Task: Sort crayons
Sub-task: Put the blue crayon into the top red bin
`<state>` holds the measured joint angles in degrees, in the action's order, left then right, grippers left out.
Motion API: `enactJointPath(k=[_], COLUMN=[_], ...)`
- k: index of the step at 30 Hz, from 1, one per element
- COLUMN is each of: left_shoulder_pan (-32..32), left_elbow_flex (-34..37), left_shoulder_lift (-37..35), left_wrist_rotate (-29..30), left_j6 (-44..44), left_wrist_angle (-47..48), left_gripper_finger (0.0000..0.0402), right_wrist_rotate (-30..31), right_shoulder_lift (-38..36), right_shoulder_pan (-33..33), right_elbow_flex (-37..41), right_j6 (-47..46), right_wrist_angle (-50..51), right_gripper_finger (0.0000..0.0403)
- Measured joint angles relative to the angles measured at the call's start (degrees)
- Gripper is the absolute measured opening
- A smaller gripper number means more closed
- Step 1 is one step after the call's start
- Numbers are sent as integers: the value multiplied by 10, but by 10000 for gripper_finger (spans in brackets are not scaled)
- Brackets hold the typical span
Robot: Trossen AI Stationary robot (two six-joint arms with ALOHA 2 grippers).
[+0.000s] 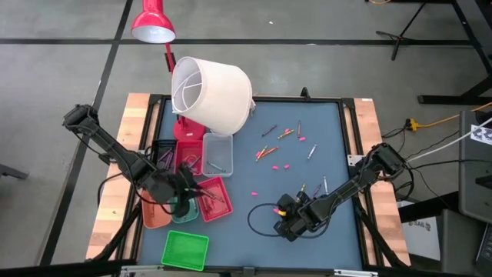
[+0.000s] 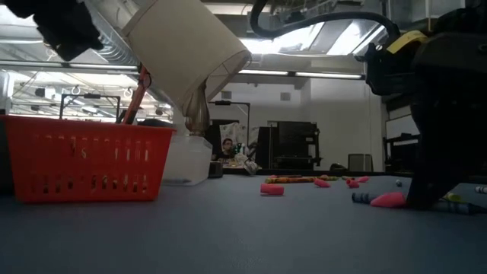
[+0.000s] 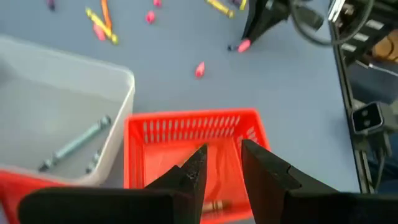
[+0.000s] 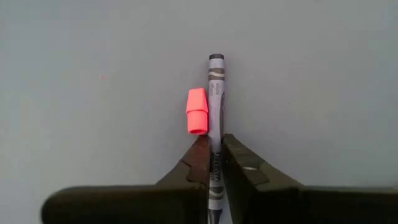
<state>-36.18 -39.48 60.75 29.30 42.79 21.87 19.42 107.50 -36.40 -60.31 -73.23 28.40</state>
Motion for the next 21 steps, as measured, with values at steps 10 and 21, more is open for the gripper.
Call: enactJointPath(k=[10, 21], left_shoulder_pan=[0, 1], left_elbow_flex=[0, 0], left_shoulder_lift=[0, 0], left_wrist_rotate=[22, 44], left_j6=[-72, -74], left_wrist_angle=[-37, -38], left_gripper_finger=[84, 84], right_wrist_rotate=[13, 83], right_shoulder_lift=[-3, -61], right_shoulder_pan=[0, 2], right_elbow_flex=[0, 2], right_j6=[0, 33], right_wrist_angle=[0, -1], right_gripper_finger=[15, 20])
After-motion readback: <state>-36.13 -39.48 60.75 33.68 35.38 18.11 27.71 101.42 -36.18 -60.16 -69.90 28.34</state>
